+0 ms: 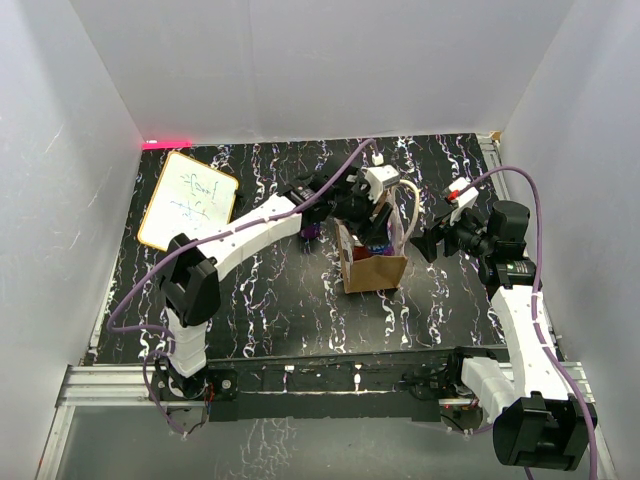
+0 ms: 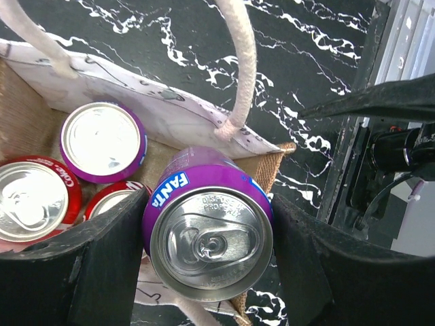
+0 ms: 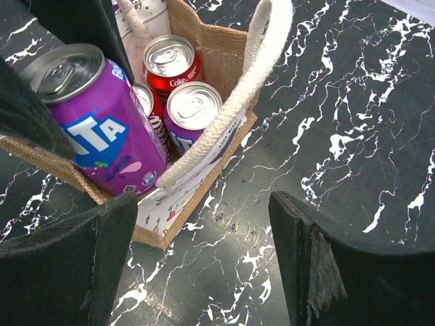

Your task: Place the beverage into the canvas bag

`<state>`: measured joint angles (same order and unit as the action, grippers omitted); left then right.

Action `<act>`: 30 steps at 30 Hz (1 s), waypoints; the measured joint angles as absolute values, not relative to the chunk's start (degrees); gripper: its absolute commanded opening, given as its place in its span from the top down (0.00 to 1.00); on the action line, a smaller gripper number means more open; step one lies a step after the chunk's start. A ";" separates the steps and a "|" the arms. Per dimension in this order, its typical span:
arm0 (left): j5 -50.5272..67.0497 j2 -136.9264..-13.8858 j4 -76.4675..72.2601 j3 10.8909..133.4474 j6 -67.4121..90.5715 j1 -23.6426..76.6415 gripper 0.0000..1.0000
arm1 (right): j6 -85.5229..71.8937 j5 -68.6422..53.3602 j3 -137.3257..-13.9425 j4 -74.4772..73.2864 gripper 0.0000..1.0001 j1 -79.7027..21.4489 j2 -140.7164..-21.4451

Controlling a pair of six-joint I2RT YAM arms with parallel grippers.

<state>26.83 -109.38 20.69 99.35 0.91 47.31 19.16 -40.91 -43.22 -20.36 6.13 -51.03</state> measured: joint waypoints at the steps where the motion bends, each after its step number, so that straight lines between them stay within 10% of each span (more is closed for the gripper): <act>1: 26.79 -109.40 20.97 99.02 0.89 47.48 1.00 | 19.16 -40.91 -43.22 -20.36 0.19 6.13 -51.03; 30: 26.50 -118.85 24.82 106.04 -7.84 50.19 1.00 | 19.16 -40.91 -43.20 -20.36 0.19 6.13 -51.05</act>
<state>26.50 -118.85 24.82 106.04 -7.84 50.19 19.16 -40.91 -43.20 -20.36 6.13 -51.05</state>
